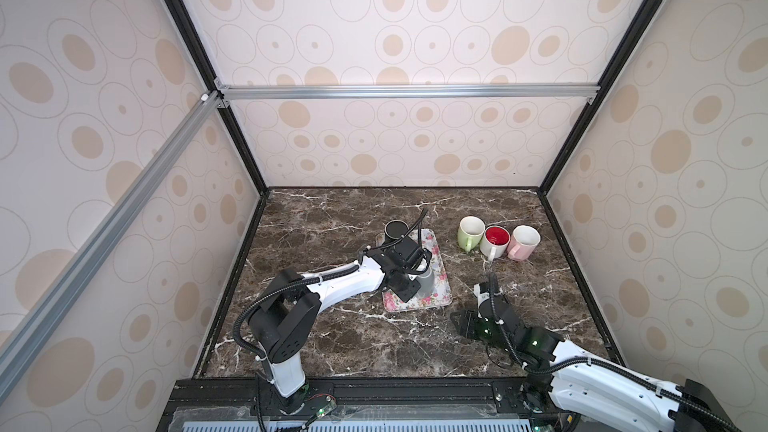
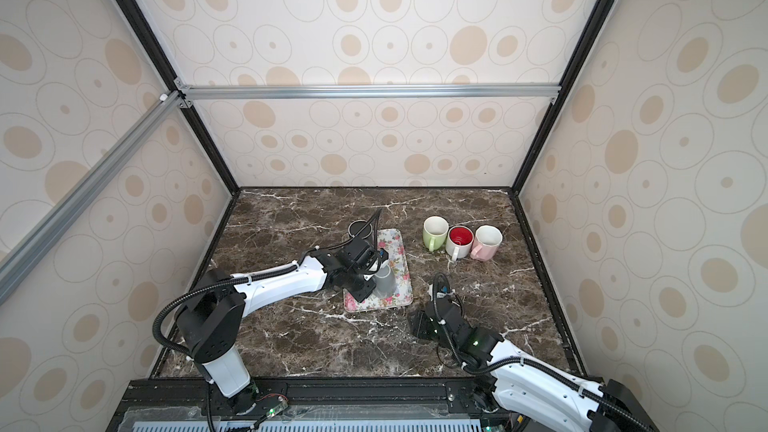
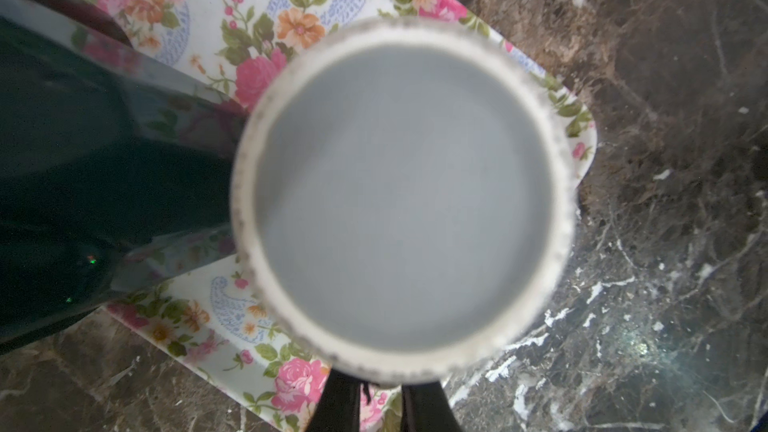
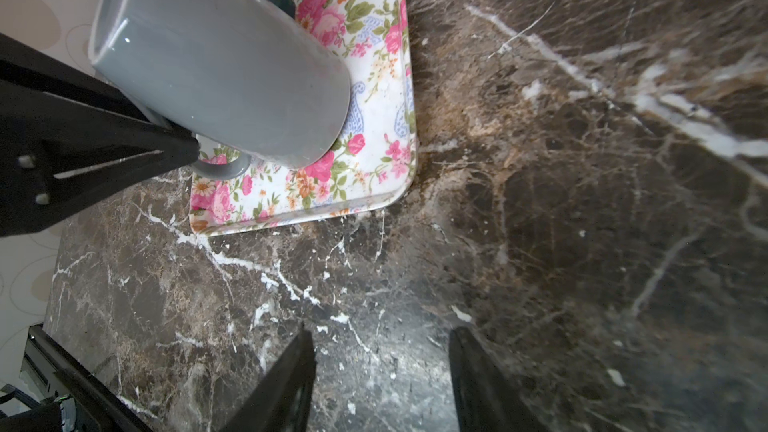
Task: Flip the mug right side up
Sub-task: 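Close the left gripper on the grey mug's handle and lift it off the tray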
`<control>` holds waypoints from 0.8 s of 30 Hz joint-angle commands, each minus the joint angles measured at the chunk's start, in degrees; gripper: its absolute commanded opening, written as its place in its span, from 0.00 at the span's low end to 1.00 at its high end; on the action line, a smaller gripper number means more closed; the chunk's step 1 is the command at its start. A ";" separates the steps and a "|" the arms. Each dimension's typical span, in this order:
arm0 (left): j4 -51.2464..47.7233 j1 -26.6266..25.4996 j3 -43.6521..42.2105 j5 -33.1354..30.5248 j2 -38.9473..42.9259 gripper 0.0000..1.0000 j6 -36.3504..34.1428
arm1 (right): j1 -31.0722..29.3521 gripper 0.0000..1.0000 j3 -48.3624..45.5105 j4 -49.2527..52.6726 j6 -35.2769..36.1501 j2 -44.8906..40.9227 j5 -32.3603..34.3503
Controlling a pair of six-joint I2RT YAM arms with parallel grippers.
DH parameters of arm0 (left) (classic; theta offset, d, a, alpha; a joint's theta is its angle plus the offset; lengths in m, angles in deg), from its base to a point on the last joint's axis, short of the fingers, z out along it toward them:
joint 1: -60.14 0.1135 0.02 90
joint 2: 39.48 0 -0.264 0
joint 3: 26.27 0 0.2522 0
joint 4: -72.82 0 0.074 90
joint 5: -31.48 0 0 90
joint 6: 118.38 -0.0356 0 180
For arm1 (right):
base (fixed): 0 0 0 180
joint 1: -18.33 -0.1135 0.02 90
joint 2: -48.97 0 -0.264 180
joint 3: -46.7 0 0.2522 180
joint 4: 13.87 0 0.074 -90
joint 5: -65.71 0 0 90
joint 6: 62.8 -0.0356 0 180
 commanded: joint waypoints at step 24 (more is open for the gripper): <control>18.21 2.40 -6.85 4.04 22.68 0.00 12.64 | -0.36 0.74 6.47 -16.36 2.82 8.38 -6.81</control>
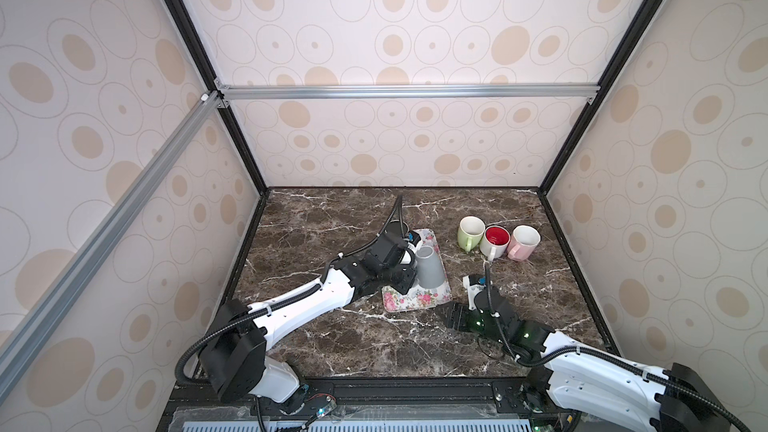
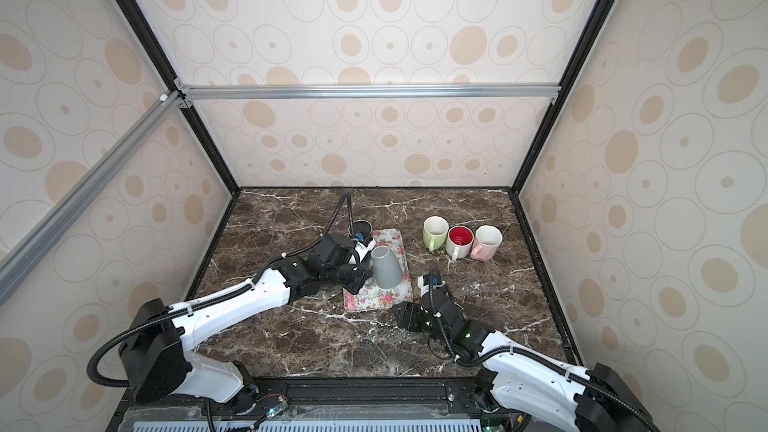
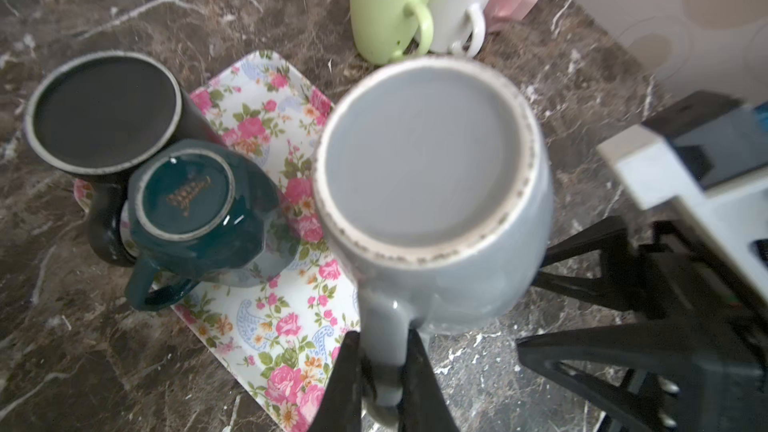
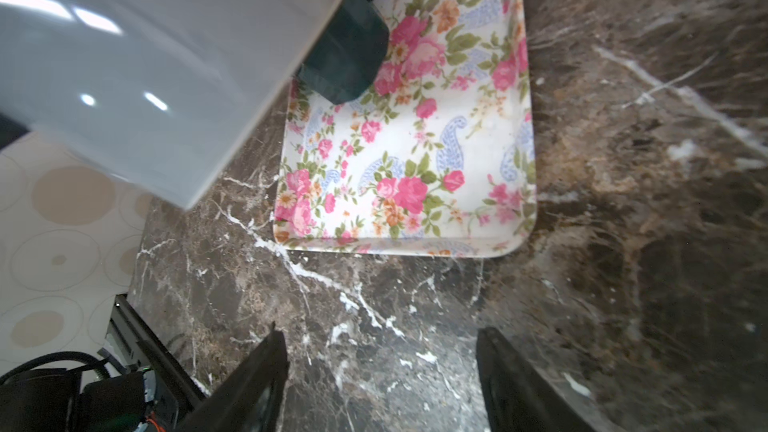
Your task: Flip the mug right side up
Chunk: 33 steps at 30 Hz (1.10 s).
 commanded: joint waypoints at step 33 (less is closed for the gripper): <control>10.73 4.99 4.29 2.55 3.98 0.00 17.35 | -0.41 0.73 5.21 -24.62 1.70 6.95 -1.90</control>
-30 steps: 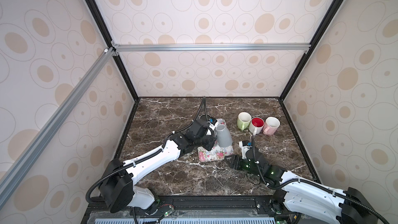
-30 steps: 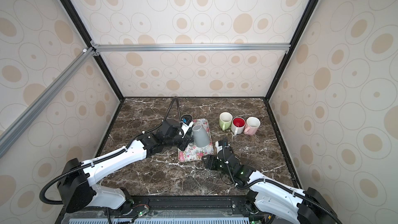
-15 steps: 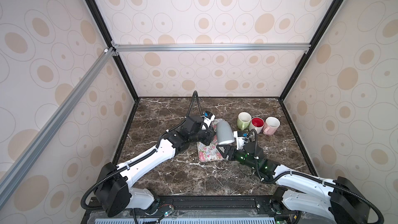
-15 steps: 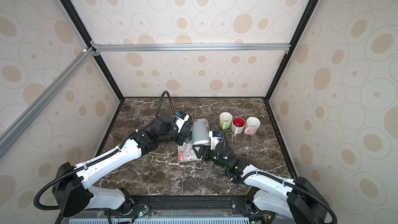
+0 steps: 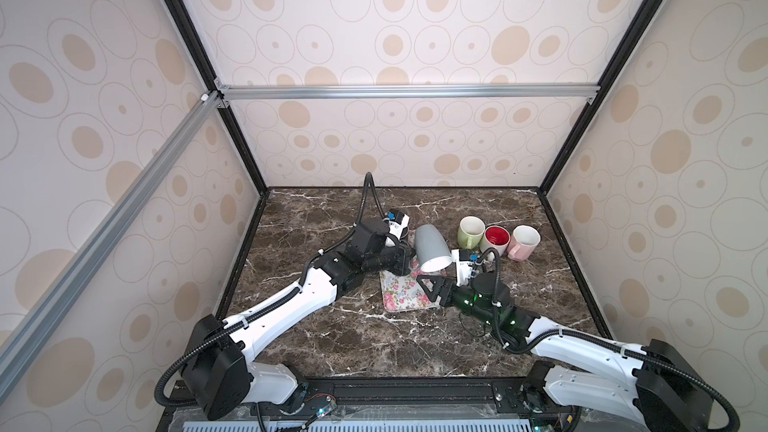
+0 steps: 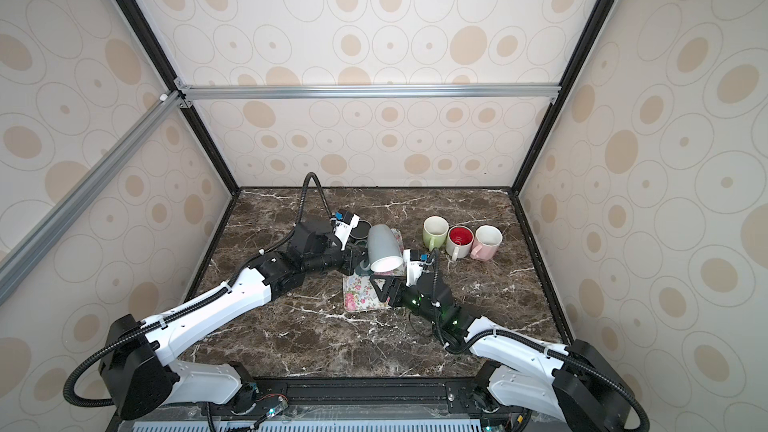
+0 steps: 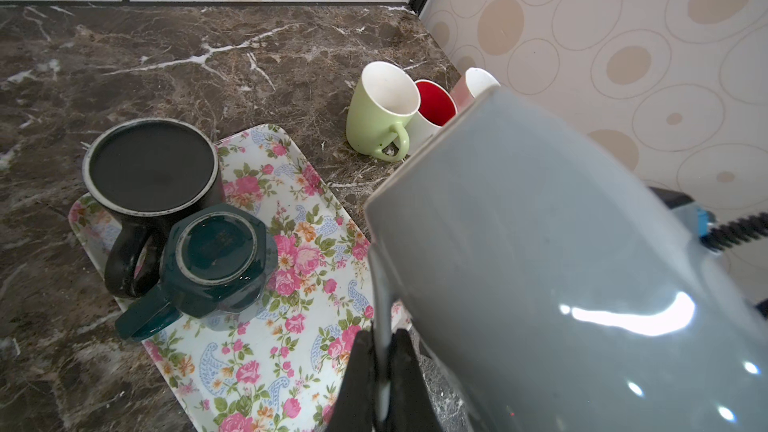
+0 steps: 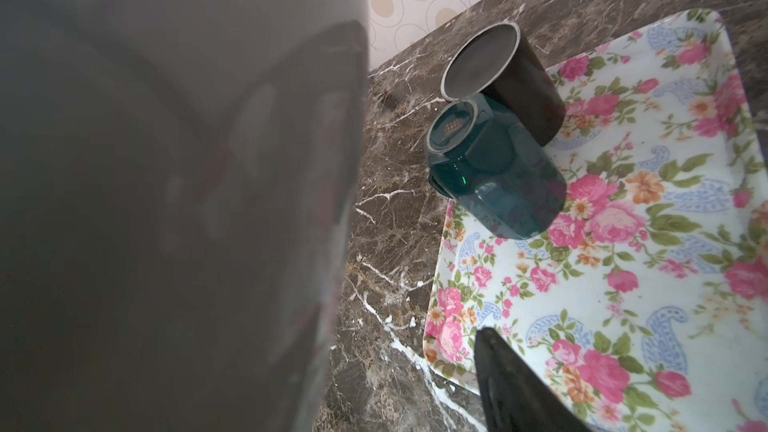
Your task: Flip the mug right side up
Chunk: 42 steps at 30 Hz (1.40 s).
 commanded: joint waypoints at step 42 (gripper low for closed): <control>11.33 0.50 -1.38 -8.16 -0.19 0.00 20.34 | -4.22 0.58 5.60 -23.05 8.98 13.35 7.64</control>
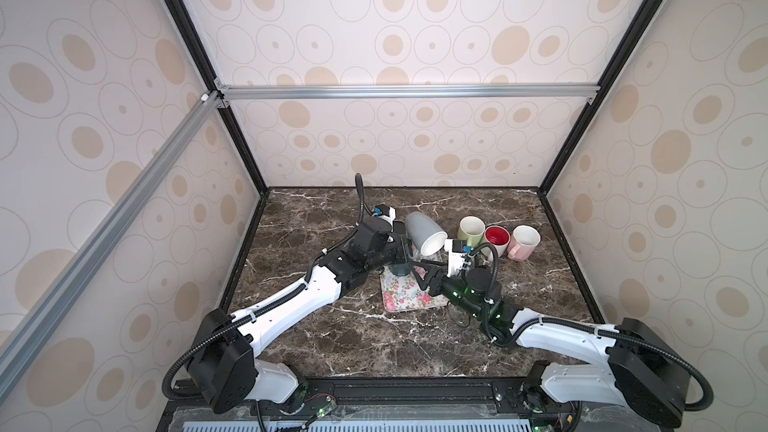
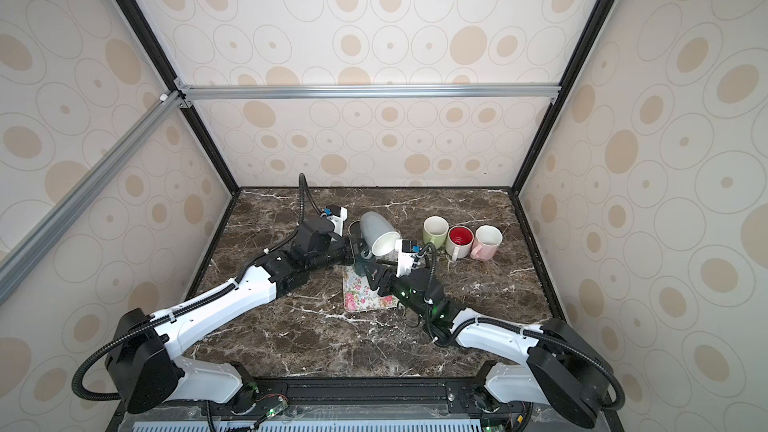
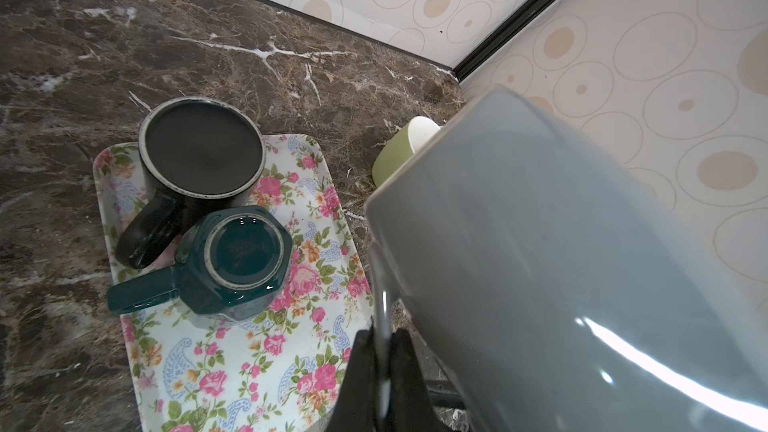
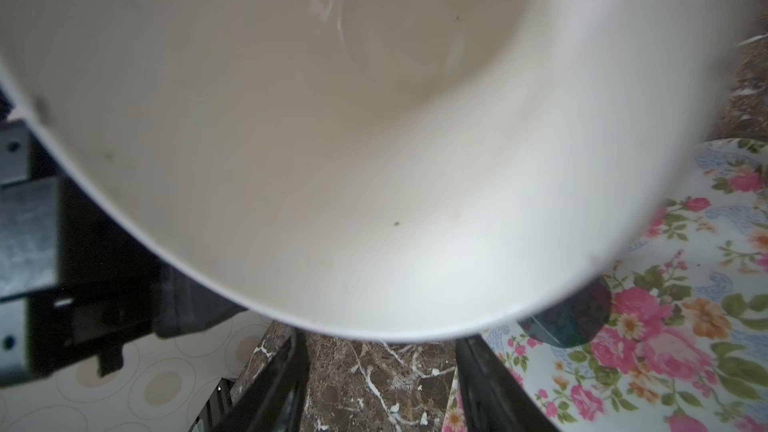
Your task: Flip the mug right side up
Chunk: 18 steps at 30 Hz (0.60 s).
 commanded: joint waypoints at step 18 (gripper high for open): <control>9.46 0.30 -7.37 -1.09 6.41 0.00 6.04 | -4.87 0.33 3.08 -8.13 4.26 2.86 15.36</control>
